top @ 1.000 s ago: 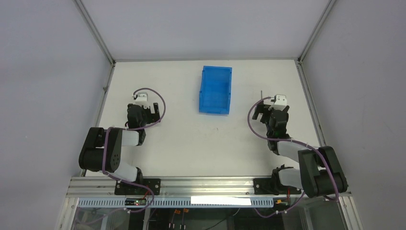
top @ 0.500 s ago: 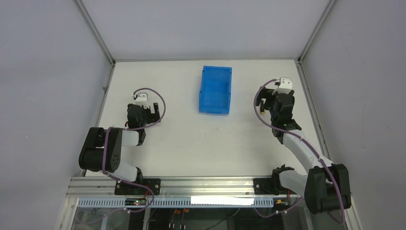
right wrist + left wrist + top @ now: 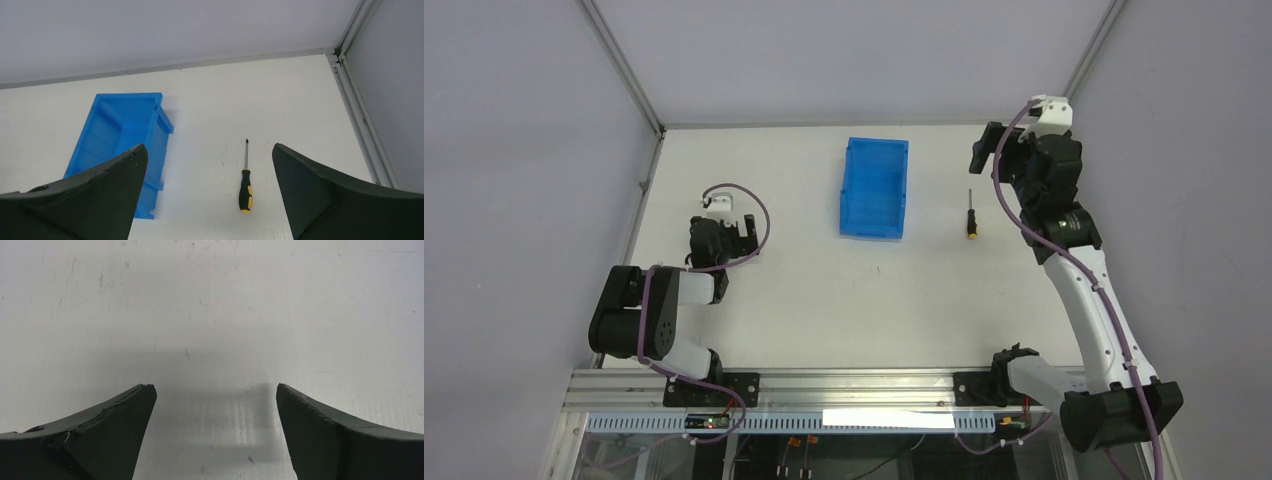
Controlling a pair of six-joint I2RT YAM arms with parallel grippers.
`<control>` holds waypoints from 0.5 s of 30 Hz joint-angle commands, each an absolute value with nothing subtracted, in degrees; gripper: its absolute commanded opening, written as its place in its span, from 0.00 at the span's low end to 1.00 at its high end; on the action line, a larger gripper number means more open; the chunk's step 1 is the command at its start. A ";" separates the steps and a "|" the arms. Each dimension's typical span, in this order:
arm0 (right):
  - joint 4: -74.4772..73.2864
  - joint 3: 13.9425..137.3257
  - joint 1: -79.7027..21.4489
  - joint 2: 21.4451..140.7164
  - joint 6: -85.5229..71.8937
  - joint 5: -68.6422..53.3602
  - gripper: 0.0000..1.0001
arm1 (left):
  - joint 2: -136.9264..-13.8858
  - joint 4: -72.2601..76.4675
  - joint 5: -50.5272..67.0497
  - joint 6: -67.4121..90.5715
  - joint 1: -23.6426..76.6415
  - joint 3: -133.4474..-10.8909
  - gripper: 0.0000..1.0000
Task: Put the screwdriver in the bin
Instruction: Pick up the screwdriver from the center of the board.
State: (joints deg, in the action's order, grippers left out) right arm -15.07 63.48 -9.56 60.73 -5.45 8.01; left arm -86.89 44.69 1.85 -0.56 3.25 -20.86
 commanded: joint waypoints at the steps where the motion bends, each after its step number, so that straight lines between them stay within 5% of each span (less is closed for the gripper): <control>1: -23.25 72.70 -9.32 61.62 -3.89 6.69 0.99 | -86.35 46.23 1.84 -0.15 2.54 -21.88 1.00; 15: -35.75 95.66 -9.32 68.24 -3.74 6.83 0.99 | -86.30 46.23 1.78 -0.09 2.50 -21.88 1.00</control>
State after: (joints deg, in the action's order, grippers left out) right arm -31.59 90.96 -9.56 67.16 -4.38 7.22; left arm -86.91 44.66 1.85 -0.56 3.25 -20.86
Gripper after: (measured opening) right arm 0.992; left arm 0.996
